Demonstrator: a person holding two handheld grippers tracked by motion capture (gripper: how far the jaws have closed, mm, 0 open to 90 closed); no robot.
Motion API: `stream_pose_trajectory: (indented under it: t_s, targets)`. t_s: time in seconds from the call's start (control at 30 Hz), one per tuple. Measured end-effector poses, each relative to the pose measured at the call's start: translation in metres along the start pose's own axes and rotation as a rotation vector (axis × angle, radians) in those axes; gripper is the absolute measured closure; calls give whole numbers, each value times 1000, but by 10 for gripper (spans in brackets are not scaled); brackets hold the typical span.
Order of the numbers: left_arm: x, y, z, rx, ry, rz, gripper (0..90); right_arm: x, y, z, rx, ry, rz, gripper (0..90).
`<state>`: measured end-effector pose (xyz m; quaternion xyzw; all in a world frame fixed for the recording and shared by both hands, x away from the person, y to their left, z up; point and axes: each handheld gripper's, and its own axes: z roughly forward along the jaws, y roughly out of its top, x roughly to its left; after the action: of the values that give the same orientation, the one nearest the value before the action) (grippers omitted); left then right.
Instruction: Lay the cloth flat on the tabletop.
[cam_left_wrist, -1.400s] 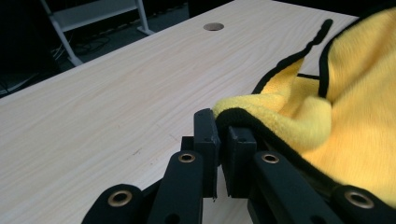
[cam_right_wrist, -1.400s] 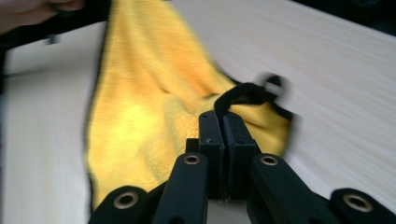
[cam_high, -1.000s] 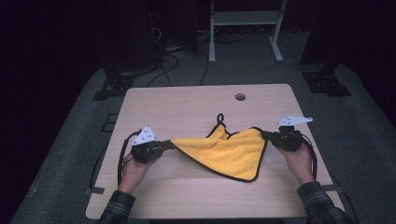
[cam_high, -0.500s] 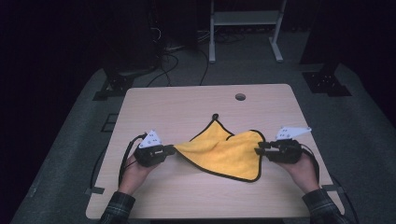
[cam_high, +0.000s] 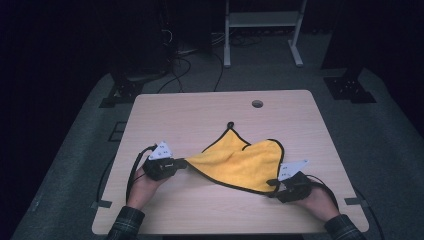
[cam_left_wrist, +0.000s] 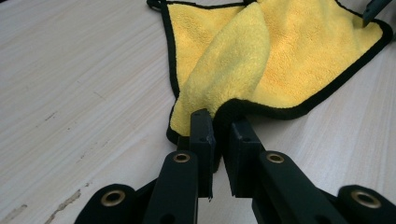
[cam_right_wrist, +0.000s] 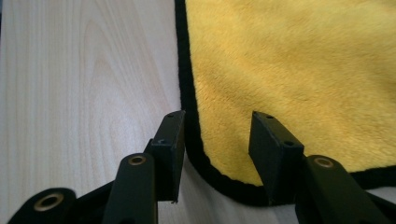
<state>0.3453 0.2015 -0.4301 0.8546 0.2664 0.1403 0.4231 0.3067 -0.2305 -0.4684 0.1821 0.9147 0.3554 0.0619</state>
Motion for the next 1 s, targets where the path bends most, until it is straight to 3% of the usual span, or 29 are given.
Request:
stream_pose_trajectory:
  t_s: [0.1,0.2,0.37,0.5,0.73,1.0]
  targets:
    - [1,-1,0,1,-3,-14,839,4,-1,2,12,-23,-36,637]
    - [3,-2,1,3,-9,-32,847,3,0,1,22,-29,-24,818]
    - [4,-1,-2,-10,-6,-37,848,-5,1,-5,13,-21,29,852]
    - [4,2,-5,-27,-11,-39,848,-17,7,-29,-104,-51,96,856]
    - [5,4,-6,-43,-28,-51,851,-33,16,-58,-230,-112,155,857]
    - [10,17,-6,-85,-25,-79,858,-45,26,-68,-262,-172,190,859]
